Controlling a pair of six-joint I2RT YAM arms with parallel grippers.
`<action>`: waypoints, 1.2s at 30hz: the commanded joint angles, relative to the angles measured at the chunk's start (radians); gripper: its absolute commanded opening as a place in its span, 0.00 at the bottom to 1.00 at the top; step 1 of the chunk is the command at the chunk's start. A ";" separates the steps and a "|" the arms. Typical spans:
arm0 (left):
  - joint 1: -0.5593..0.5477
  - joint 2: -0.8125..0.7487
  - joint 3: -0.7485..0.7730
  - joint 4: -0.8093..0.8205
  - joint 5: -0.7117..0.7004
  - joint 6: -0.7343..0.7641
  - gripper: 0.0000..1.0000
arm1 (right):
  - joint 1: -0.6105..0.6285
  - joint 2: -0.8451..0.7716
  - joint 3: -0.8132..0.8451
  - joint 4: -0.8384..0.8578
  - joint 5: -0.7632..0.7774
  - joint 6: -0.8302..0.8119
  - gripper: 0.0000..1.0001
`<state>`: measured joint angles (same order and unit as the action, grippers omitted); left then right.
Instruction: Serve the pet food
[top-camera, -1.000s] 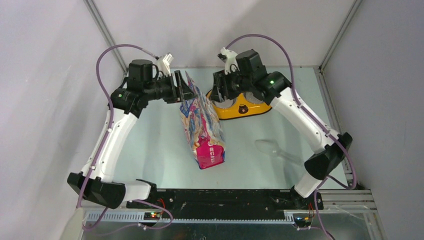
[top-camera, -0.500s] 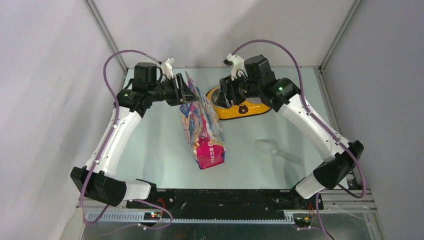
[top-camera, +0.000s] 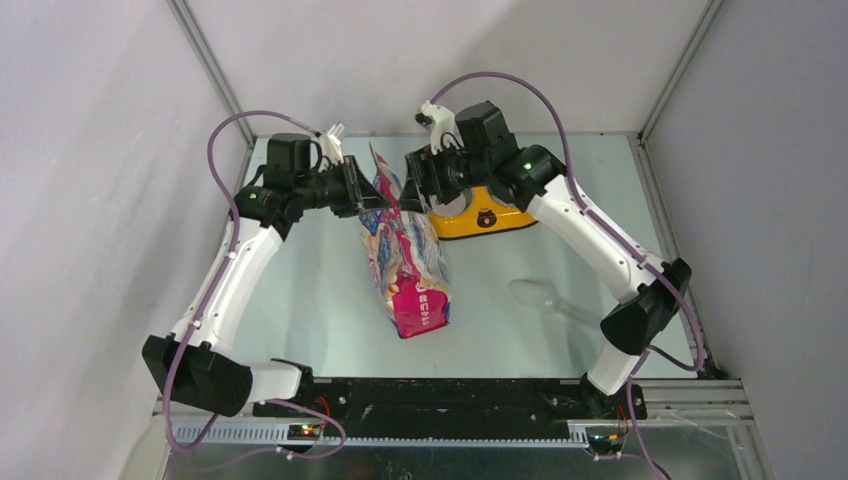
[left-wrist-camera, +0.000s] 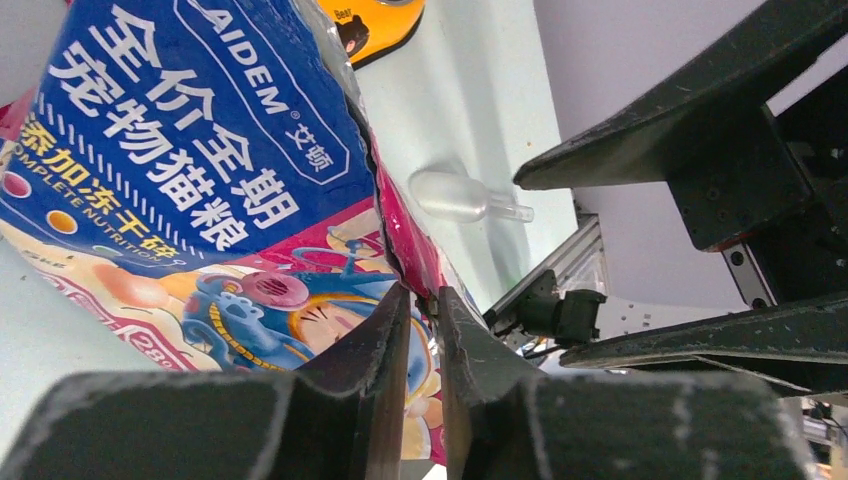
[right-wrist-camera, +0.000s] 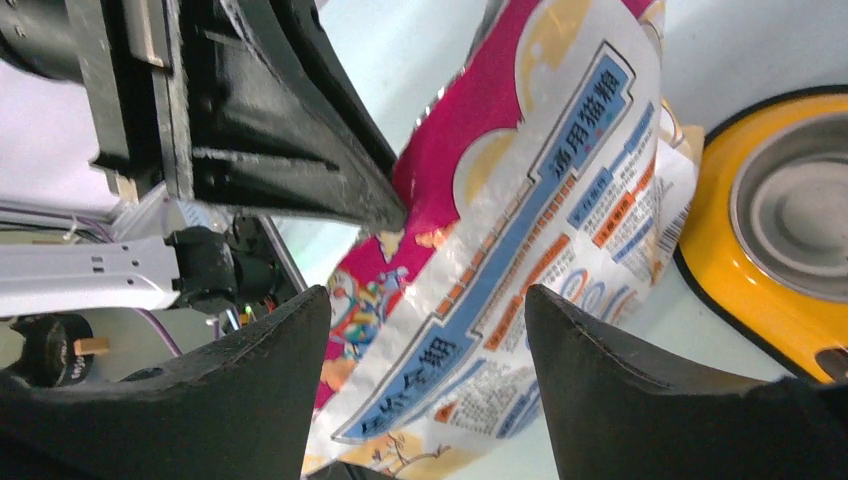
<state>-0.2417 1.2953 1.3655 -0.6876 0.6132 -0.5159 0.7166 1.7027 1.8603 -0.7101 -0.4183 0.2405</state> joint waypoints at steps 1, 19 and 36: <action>0.017 -0.042 -0.031 0.072 0.071 -0.023 0.20 | 0.016 0.056 0.095 0.044 -0.020 0.047 0.74; 0.124 -0.042 -0.110 0.270 0.206 -0.183 0.16 | 0.020 0.080 0.114 0.041 -0.071 0.011 0.69; 0.124 -0.016 -0.086 0.238 0.157 -0.146 0.23 | 0.041 0.094 0.118 0.025 0.103 0.028 0.63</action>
<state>-0.1211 1.2774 1.2507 -0.4339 0.7887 -0.6956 0.7475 1.8164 1.9511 -0.6983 -0.3828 0.2634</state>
